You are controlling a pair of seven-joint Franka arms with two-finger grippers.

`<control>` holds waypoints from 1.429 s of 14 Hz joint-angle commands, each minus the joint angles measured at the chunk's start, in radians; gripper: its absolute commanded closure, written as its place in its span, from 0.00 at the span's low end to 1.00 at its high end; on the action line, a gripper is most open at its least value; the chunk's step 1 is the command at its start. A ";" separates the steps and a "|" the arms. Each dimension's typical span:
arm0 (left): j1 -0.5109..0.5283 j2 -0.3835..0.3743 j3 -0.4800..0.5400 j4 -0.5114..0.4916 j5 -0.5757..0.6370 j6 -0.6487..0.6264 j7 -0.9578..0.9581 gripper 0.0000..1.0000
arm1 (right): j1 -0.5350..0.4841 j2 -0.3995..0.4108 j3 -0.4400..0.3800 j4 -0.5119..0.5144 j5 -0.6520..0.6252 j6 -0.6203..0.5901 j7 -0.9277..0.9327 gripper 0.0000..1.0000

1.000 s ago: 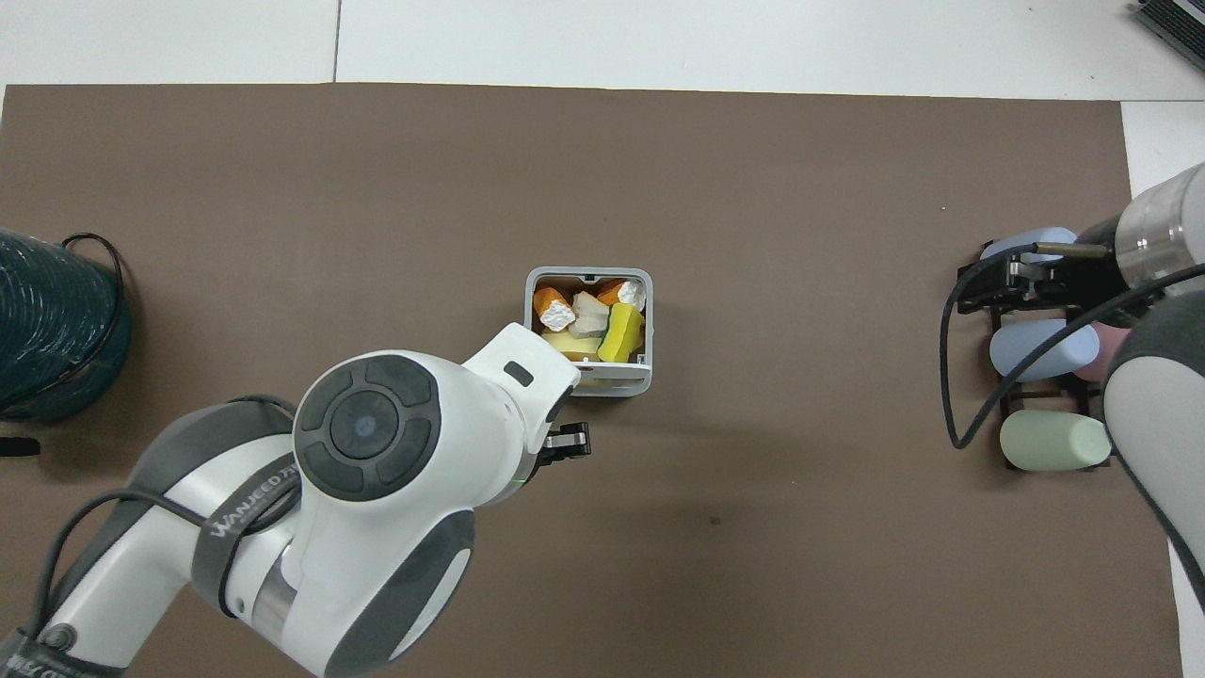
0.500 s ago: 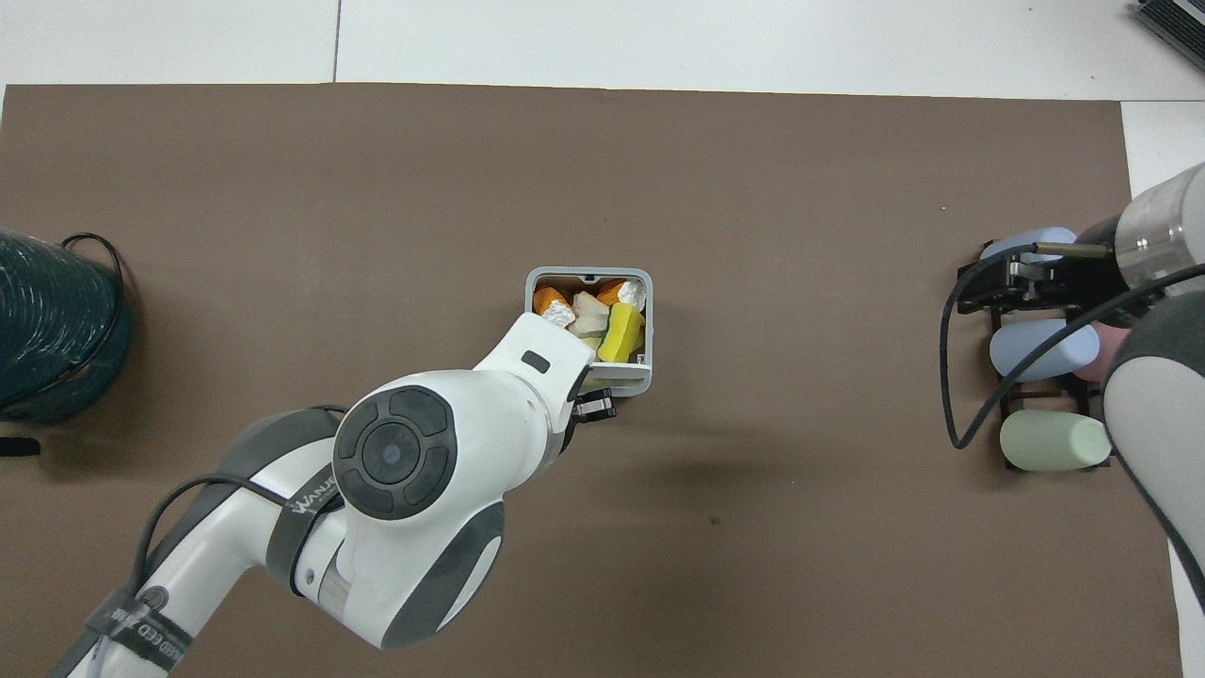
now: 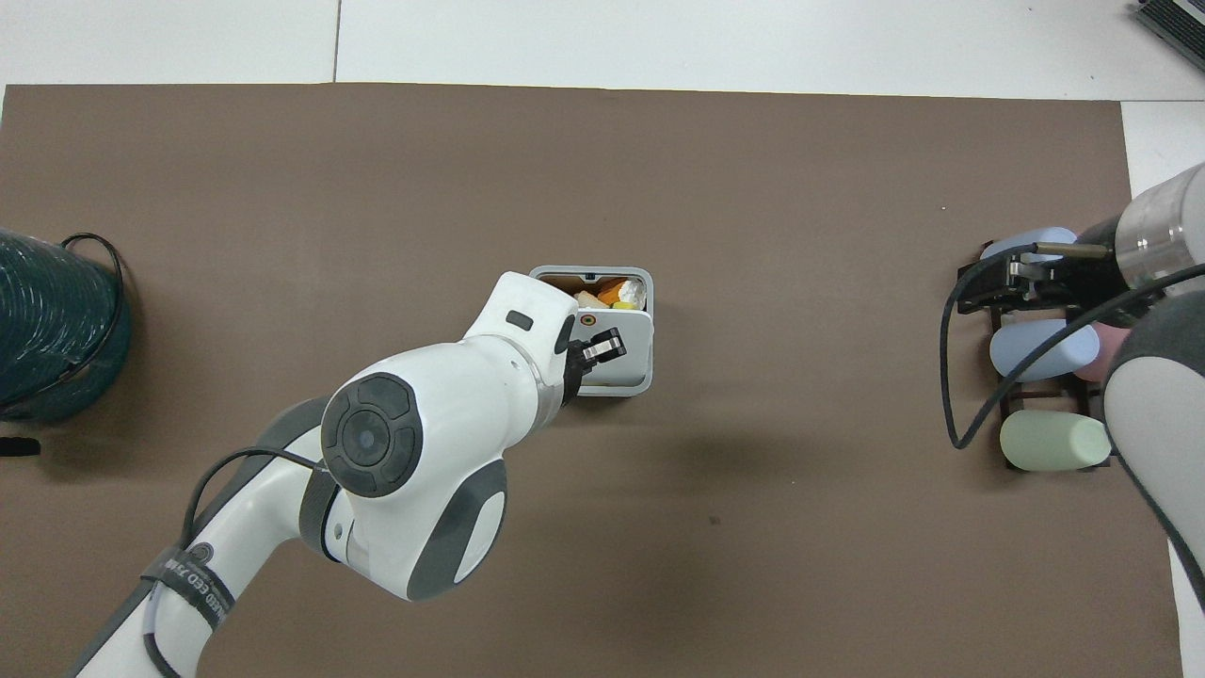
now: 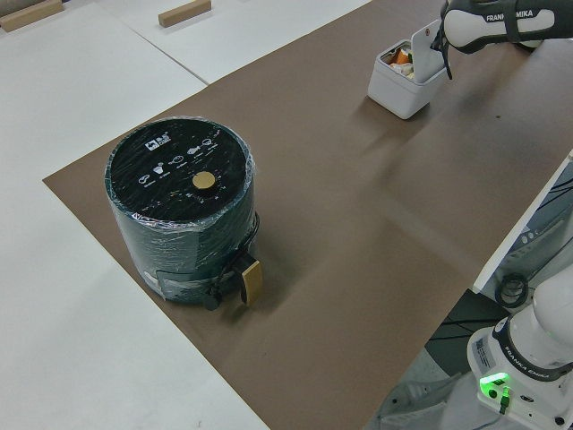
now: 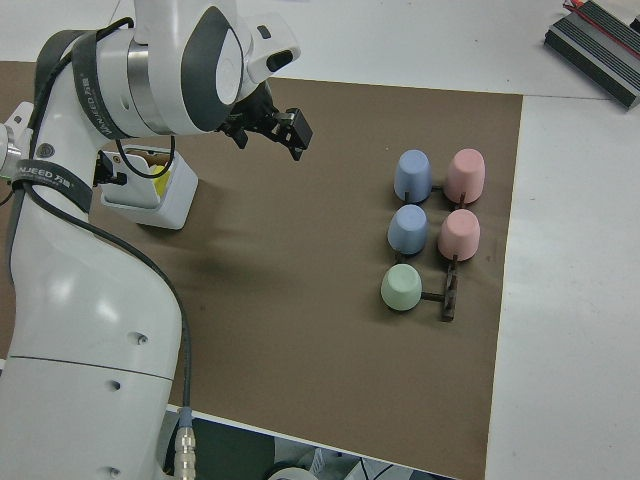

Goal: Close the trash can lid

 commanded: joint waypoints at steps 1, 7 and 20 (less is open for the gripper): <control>0.005 0.038 0.001 0.011 -0.021 0.047 -0.001 1.00 | -0.010 -0.003 0.004 -0.001 0.007 -0.002 -0.020 0.00; 0.006 0.153 0.001 0.056 -0.020 0.137 -0.001 1.00 | -0.010 -0.003 0.004 -0.001 0.007 -0.002 -0.020 0.00; 0.008 0.216 0.004 0.071 -0.011 0.148 0.013 1.00 | -0.010 -0.003 0.004 -0.001 0.007 -0.002 -0.020 0.00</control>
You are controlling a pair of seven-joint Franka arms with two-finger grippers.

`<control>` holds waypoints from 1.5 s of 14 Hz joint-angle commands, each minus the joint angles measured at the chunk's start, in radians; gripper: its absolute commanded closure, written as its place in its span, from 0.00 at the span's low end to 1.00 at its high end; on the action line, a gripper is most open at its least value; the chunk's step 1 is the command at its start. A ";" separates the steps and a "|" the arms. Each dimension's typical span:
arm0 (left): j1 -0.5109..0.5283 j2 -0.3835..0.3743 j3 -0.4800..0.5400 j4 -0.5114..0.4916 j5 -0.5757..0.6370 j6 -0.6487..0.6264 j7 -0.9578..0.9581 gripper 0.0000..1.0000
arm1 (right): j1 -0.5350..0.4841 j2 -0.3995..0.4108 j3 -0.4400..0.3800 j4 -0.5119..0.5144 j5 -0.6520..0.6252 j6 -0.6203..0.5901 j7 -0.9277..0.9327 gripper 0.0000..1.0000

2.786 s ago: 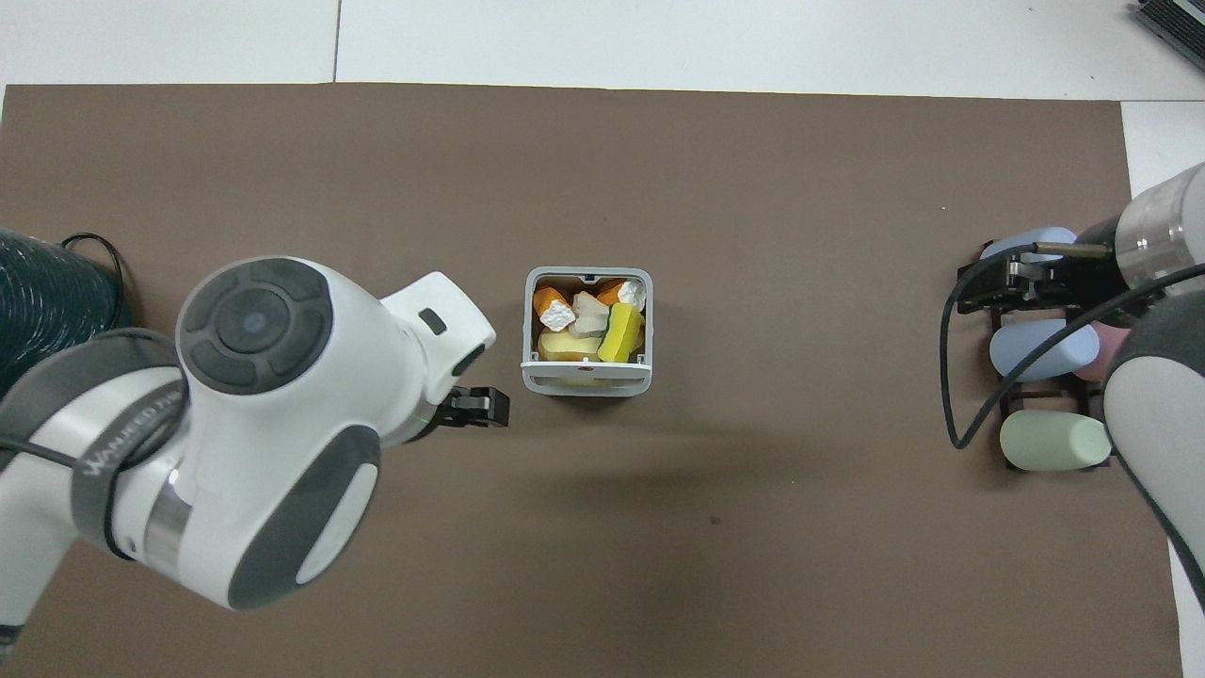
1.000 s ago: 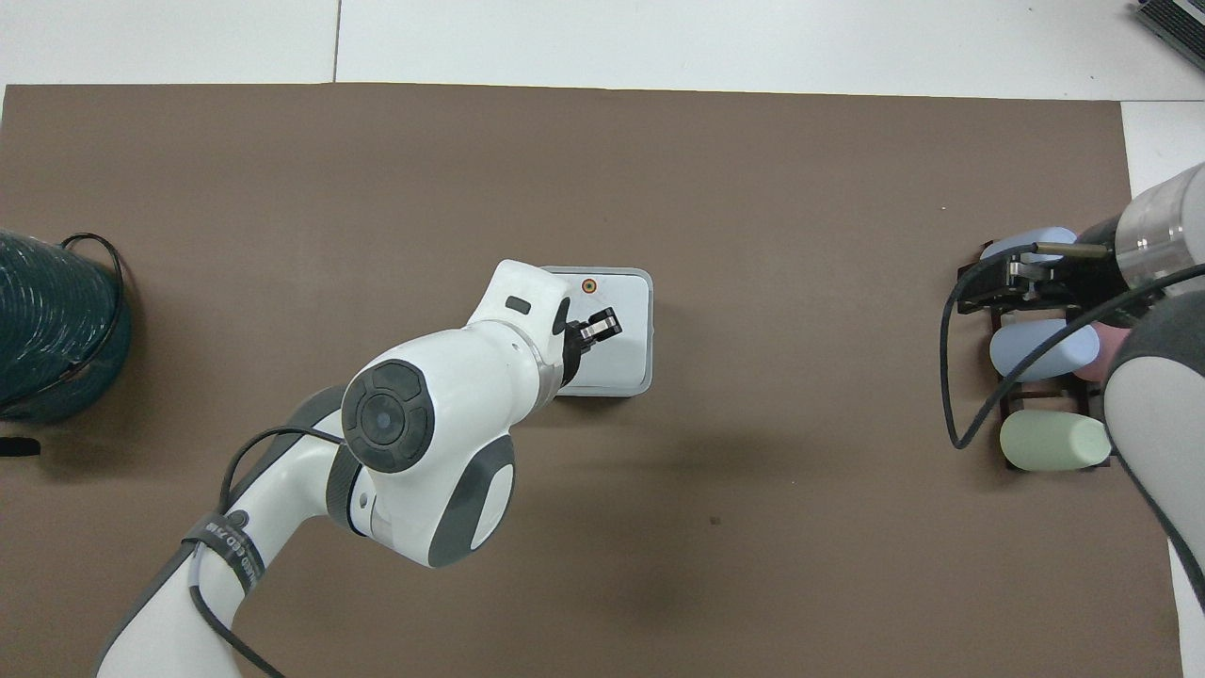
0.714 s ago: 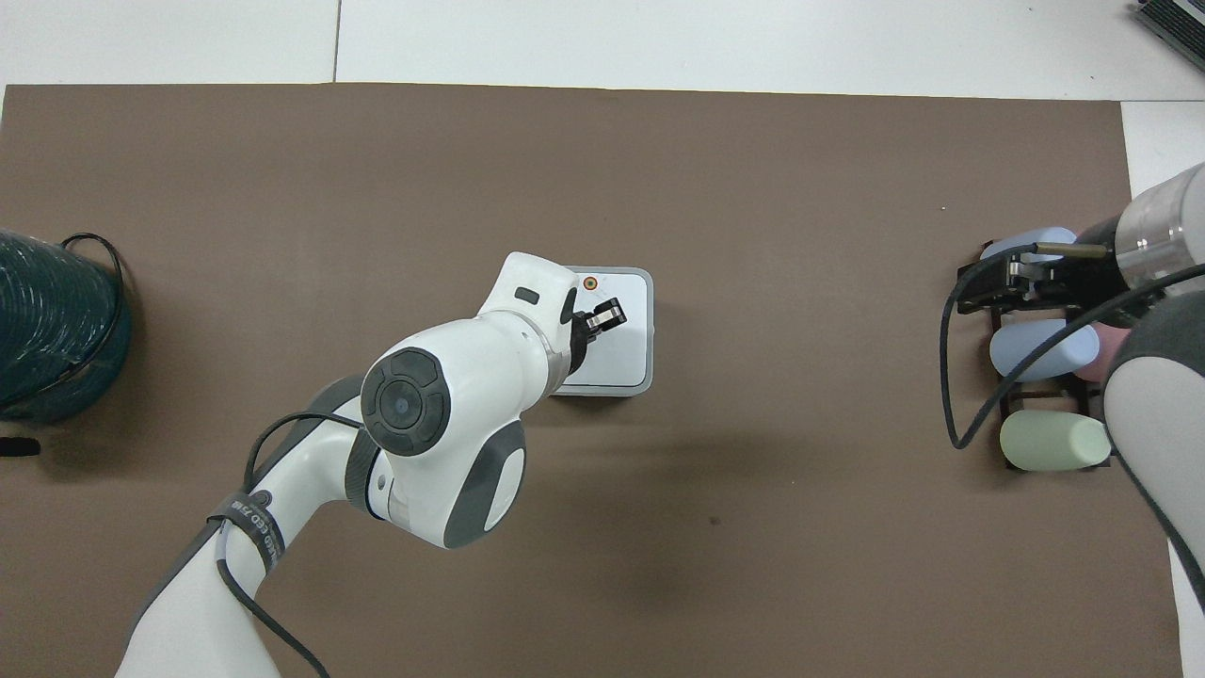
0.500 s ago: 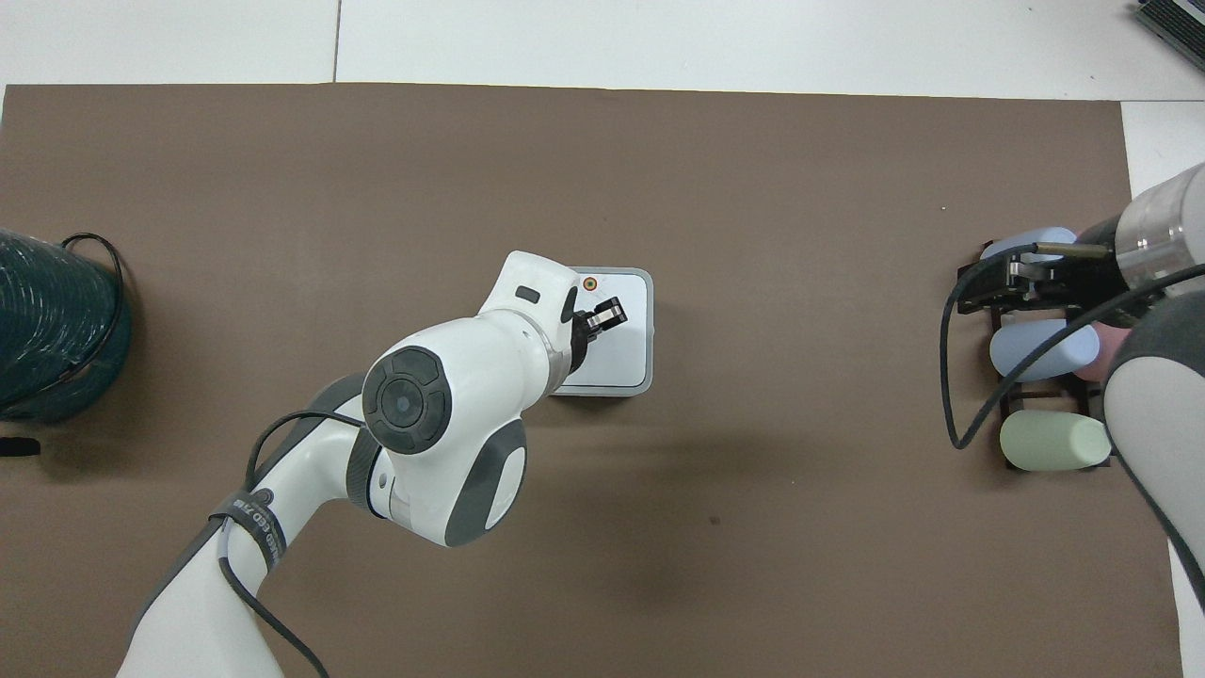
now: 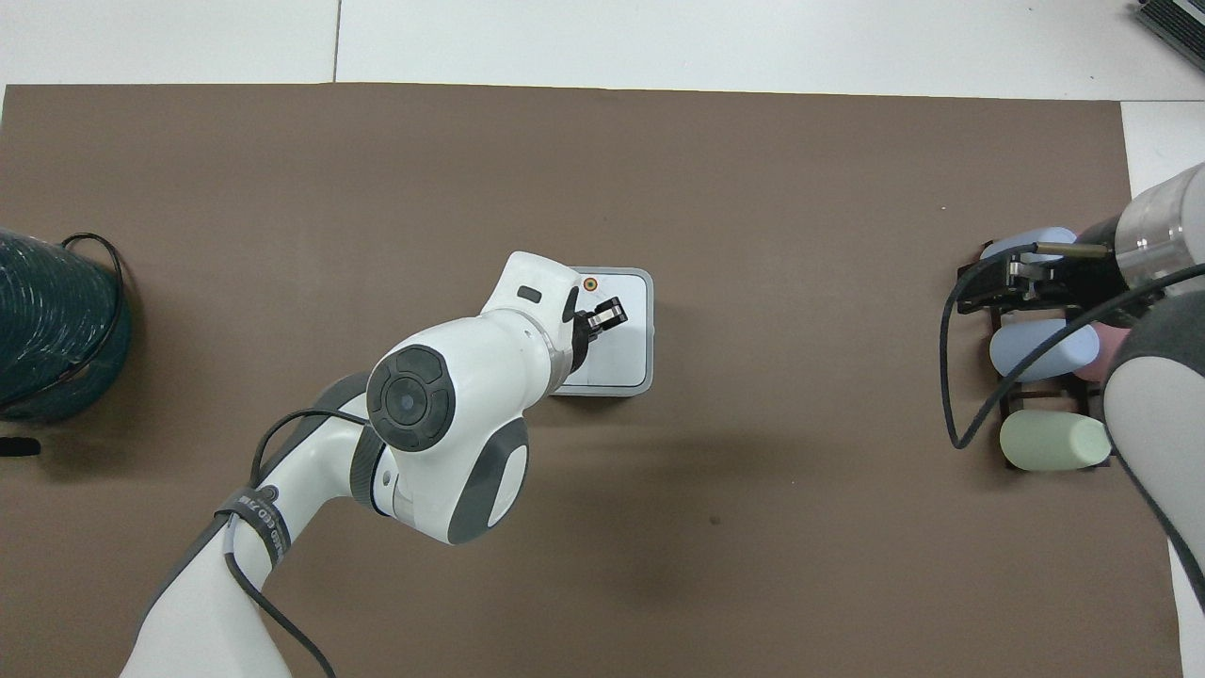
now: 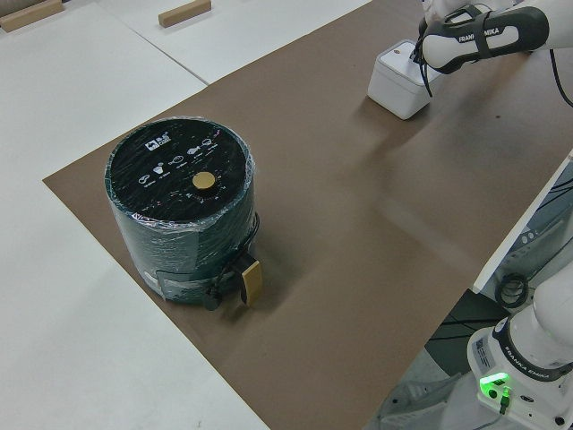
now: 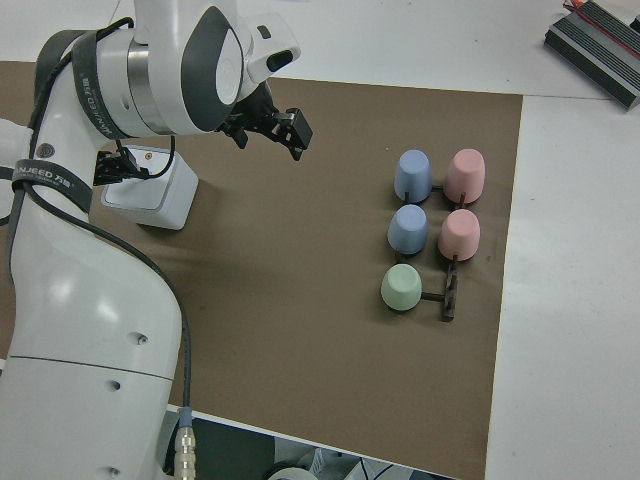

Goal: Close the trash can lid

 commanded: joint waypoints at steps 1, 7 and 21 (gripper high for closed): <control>0.008 0.060 0.000 0.031 -0.008 -0.001 0.013 1.00 | -0.010 -0.003 0.004 -0.001 0.007 -0.003 -0.020 0.00; 0.199 0.029 0.005 0.327 0.026 -0.527 0.037 0.99 | -0.010 -0.003 0.004 -0.001 0.007 -0.002 -0.020 0.00; 0.549 -0.132 0.017 0.455 0.293 -1.043 0.620 0.42 | -0.010 -0.003 0.004 -0.001 0.007 -0.002 -0.020 0.00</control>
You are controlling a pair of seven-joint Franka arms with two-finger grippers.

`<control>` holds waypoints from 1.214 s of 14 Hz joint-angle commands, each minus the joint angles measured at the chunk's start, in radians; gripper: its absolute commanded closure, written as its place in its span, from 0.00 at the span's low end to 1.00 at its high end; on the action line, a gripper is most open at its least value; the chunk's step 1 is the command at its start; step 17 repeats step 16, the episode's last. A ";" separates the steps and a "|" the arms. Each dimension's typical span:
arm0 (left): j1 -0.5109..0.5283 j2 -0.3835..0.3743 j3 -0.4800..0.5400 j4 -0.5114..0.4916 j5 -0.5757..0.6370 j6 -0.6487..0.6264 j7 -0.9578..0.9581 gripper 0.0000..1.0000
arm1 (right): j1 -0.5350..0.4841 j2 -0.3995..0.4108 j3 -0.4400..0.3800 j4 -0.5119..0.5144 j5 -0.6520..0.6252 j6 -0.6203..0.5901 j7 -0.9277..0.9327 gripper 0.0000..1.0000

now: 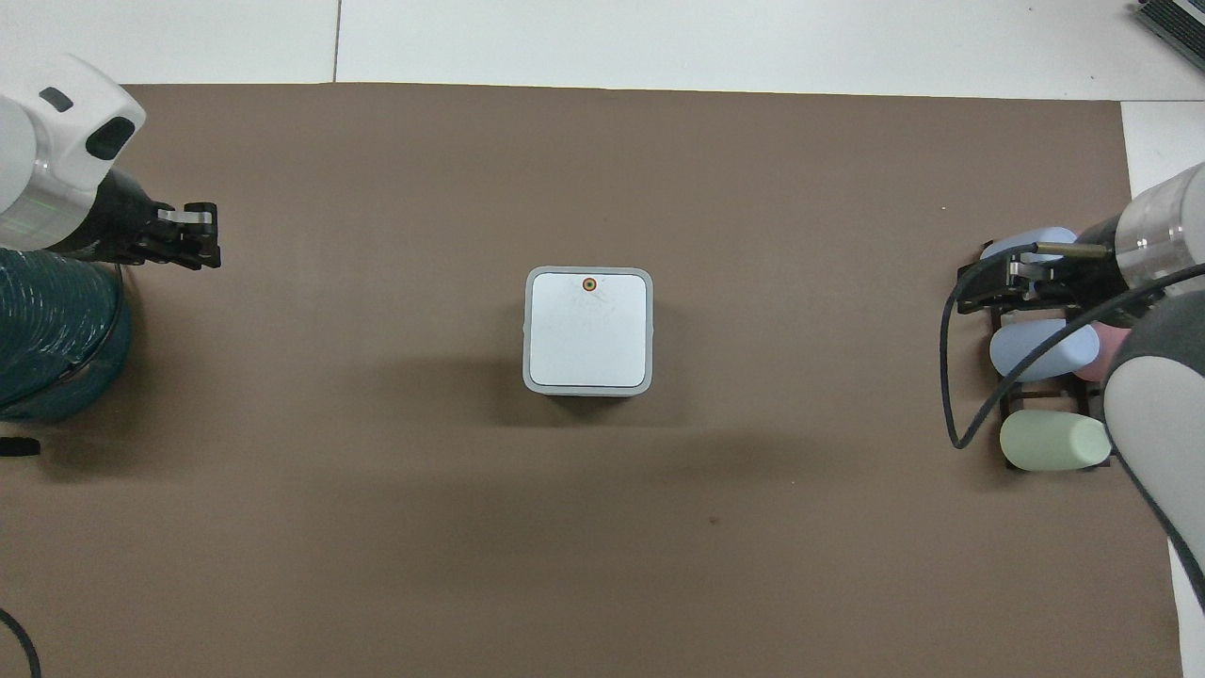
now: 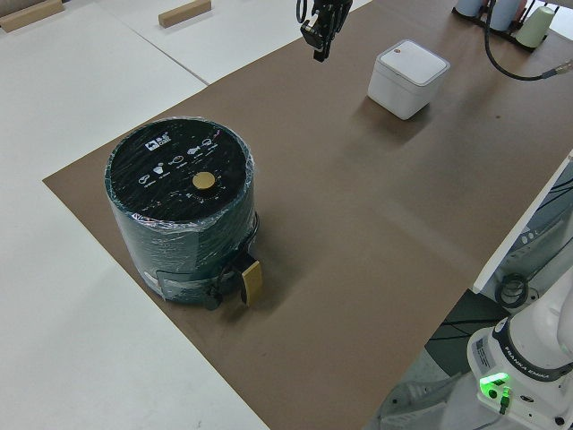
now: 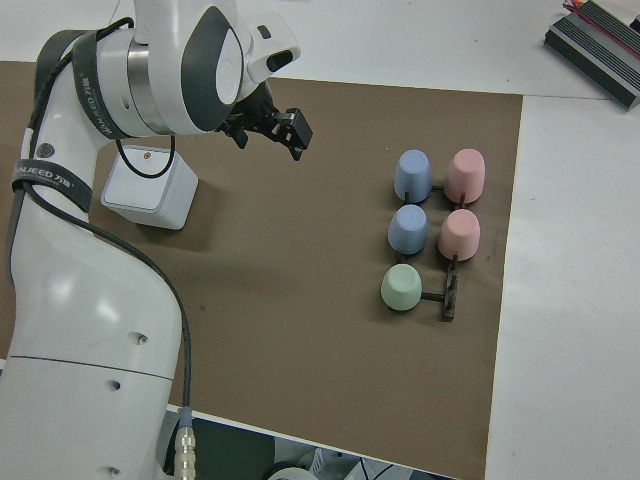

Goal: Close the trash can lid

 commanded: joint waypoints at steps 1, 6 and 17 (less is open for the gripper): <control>0.004 -0.045 0.002 -0.005 0.032 -0.028 0.012 0.19 | -0.010 -0.003 0.004 -0.001 0.007 -0.002 -0.020 0.00; 0.000 -0.065 0.000 -0.005 0.061 -0.026 0.016 0.00 | -0.010 -0.003 0.004 -0.001 0.006 -0.002 -0.020 0.00; -0.008 -0.076 -0.003 -0.010 0.075 -0.028 0.104 0.00 | -0.010 -0.003 0.004 -0.001 0.007 -0.002 -0.020 0.00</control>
